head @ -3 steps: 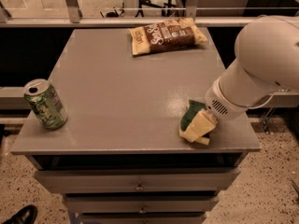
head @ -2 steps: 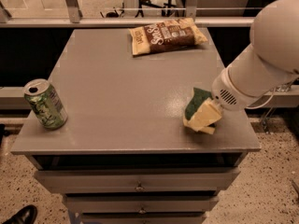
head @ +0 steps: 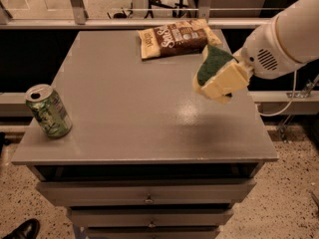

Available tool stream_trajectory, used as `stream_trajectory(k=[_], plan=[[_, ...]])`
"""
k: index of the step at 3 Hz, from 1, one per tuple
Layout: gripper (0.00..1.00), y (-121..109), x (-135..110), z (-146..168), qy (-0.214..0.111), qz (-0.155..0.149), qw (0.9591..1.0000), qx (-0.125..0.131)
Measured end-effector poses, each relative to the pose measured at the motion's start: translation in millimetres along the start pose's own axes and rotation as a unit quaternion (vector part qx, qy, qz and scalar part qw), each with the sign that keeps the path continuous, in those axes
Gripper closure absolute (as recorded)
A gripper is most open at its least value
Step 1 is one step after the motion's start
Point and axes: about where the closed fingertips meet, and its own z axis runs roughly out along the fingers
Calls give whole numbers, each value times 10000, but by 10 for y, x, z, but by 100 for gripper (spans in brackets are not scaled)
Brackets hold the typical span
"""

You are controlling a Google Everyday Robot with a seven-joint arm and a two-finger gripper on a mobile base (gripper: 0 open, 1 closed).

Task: Pick sponge

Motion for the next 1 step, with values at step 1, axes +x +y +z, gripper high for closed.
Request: stream_trajectory(k=[1], plan=[[100,26,51,35,120,15,9999,2]])
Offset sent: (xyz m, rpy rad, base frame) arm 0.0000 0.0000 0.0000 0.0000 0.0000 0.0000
